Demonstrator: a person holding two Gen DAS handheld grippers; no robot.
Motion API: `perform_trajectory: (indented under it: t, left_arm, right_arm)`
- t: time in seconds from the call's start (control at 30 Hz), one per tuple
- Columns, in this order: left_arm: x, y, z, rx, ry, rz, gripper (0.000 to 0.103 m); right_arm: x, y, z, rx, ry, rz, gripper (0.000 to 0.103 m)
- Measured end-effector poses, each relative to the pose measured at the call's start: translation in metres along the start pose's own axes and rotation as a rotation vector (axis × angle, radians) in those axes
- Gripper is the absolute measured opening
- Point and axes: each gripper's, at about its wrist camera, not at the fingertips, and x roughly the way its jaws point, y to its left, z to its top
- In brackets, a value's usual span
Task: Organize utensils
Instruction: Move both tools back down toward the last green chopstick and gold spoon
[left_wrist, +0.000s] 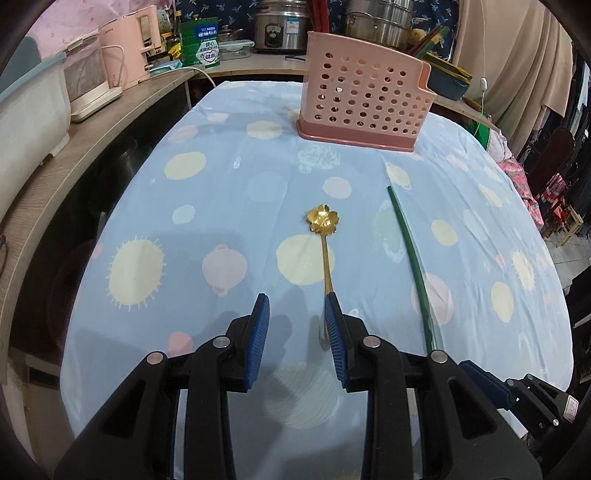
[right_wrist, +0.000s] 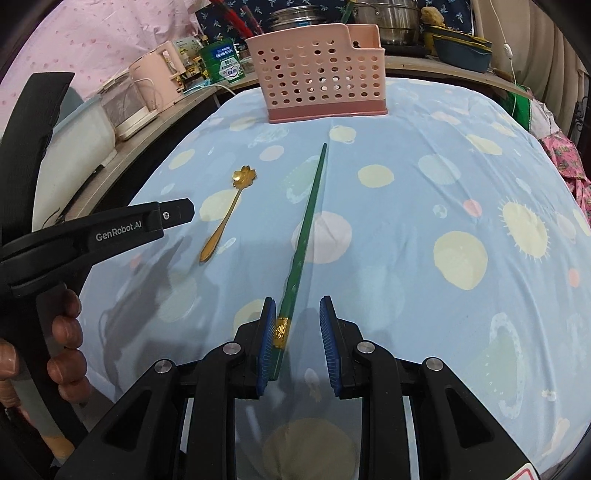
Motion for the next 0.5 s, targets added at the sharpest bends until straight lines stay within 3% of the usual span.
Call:
perform_trajectory:
  t: [0.13,0.43,0.5]
  left_arm:
    - [0.001,0.003,-0.010,0.003,0.007,0.009,0.038]
    - [0.006,0.006,-0.020,0.001,0.038,0.004,0.038]
    - [0.006,0.005,-0.020,0.004,0.040,-0.001,0.038]
  right_arm:
    - [0.003,0.005,-0.005,-0.016,0.014,0.009,0.025]
    - [0.009,0.011,-0.011,-0.056,0.022,-0.006,0.025]
    - [0.009,0.013,-0.011,-0.072,0.016,-0.026,0.021]
